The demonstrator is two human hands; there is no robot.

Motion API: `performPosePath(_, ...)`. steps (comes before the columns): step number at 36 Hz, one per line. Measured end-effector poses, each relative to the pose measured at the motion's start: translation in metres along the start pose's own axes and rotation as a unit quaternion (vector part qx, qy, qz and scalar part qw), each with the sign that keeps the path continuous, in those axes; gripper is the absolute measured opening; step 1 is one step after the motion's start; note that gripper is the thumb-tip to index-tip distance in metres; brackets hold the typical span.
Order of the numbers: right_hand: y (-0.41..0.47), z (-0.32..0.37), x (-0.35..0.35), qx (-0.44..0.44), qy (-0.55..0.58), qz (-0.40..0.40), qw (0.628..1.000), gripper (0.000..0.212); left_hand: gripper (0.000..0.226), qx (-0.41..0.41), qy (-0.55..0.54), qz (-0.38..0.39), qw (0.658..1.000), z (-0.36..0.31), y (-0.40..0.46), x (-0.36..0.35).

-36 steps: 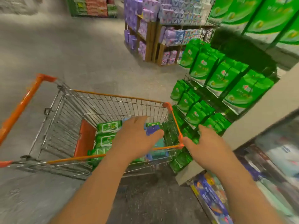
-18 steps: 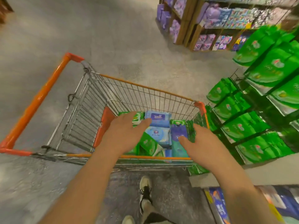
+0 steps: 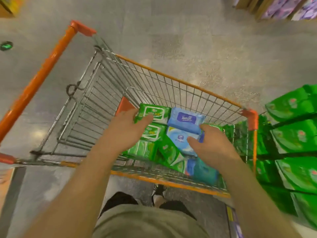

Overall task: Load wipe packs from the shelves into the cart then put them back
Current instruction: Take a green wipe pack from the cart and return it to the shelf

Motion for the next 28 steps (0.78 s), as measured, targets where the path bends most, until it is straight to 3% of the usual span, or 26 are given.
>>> performPosePath(9,0.052,-0.017,-0.037,0.006,0.001,0.046,0.999,0.054,0.078,0.078,-0.021,0.075,0.994,0.018,0.03,-0.043)
performPosePath(14,0.086,-0.03,-0.068,0.005,-0.002,0.071,0.997,0.053,0.064,0.189,-0.109,0.117,0.969,0.028,0.046,-0.075)
performPosePath(17,0.104,-0.034,-0.092,0.02,-0.002,0.103,0.995,0.055,0.059,0.287,-0.209,0.132,0.925,0.04,0.059,-0.099)
performPosePath(21,0.128,-0.032,-0.126,0.036,-0.016,0.133,0.99,0.055,0.063,0.432,-0.366,0.126,0.815,0.057,0.068,-0.133)
performPosePath(28,0.165,-0.016,-0.194,0.108,-0.056,0.204,0.971,0.058,0.071,0.536,-0.489,0.112,0.679,0.067,0.096,-0.175)
Point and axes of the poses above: each hand's wrist, its own y-axis towards the middle knuckle, its own x-axis out of the back of the hand, z = x × y, the point moved 1 cm from there along y, towards the middle knuckle, and after that the axes turned 8 degrees about y, right-handed, at the moved point
